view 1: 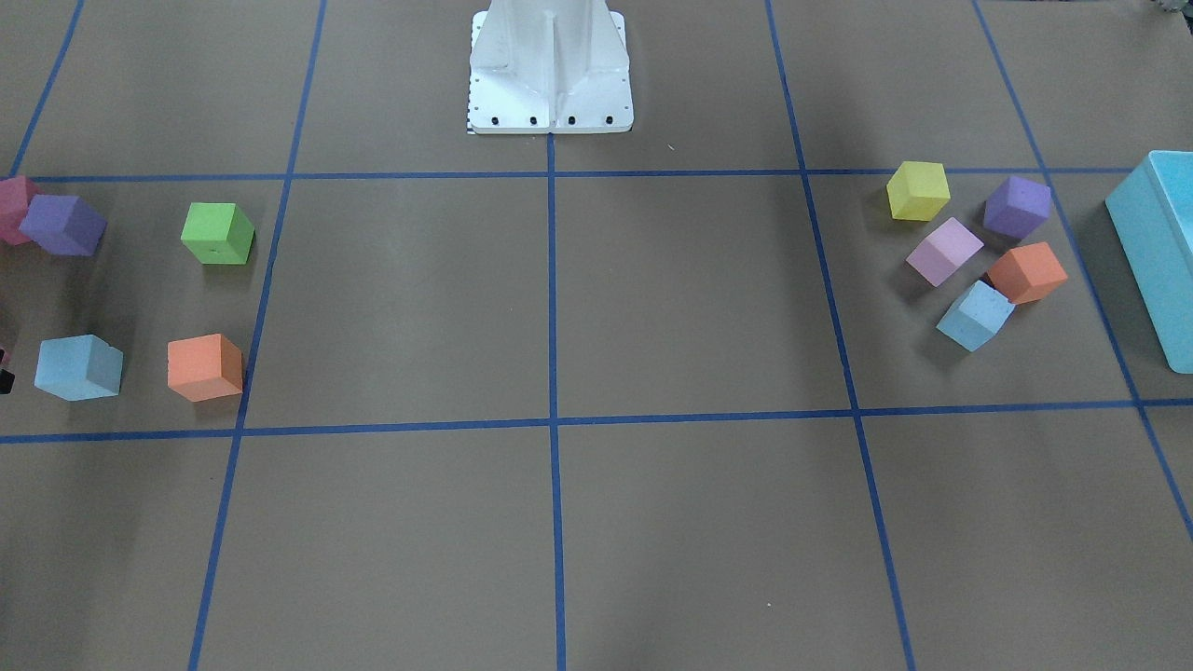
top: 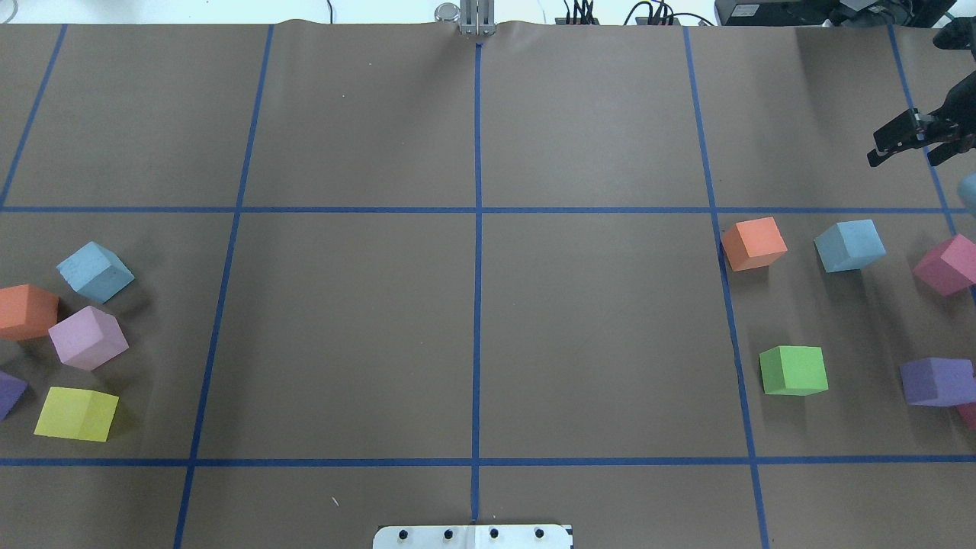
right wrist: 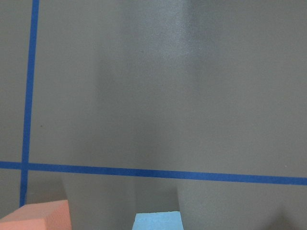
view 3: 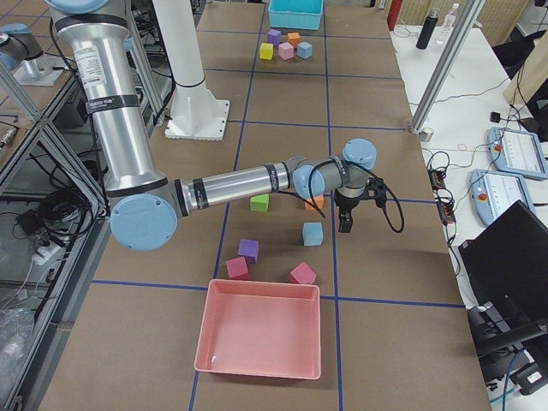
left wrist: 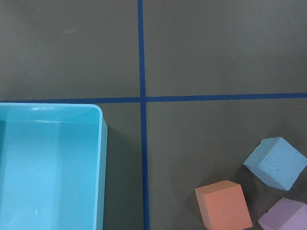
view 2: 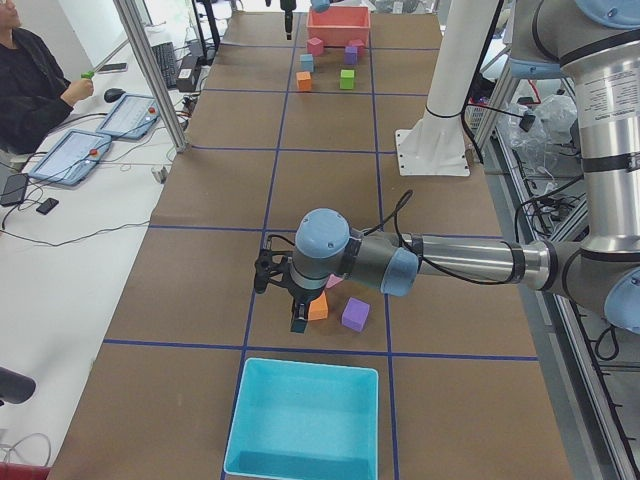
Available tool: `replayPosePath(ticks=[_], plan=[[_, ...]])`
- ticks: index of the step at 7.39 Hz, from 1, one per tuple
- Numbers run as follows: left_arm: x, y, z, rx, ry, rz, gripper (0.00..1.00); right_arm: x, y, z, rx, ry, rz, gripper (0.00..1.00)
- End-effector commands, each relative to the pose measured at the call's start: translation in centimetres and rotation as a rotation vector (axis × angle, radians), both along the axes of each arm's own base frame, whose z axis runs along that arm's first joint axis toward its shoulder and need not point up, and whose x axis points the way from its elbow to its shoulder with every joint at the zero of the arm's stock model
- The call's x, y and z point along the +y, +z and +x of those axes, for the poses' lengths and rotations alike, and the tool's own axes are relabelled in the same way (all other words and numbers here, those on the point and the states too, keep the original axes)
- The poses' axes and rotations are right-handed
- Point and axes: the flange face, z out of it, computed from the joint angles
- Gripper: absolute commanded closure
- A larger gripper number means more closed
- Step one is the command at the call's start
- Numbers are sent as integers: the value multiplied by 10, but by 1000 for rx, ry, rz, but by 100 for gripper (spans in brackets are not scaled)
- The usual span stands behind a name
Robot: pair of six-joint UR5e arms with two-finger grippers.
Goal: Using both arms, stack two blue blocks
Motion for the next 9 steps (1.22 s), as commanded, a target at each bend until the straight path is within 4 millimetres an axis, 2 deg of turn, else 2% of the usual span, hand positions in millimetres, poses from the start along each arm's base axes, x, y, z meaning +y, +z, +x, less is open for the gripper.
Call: replayPosePath(ticks=[1,2,4,5,7,8,9], plan=[[0,0,0,0,0,-1,2,0,-1,-2,16,1,20,0],[0,-1,0,0,0,2,2,-2,-4,-4,16,0,25,0],[0,0,0,0,0,-1,2,9,23,-20,27,-32,-22,0],[0,0,0,0,0,0,2,14,27,-31,33,-51,-28,0],[0,1,1,0,1,-3,2,28,27,-68,30,-84,-54,0],[0,1,1,0,1,-3,2,37,27,-97,11,-107,-22,0],[0,1,0,0,0,-3,2,40,37,-108,21,-120,-6,0]])
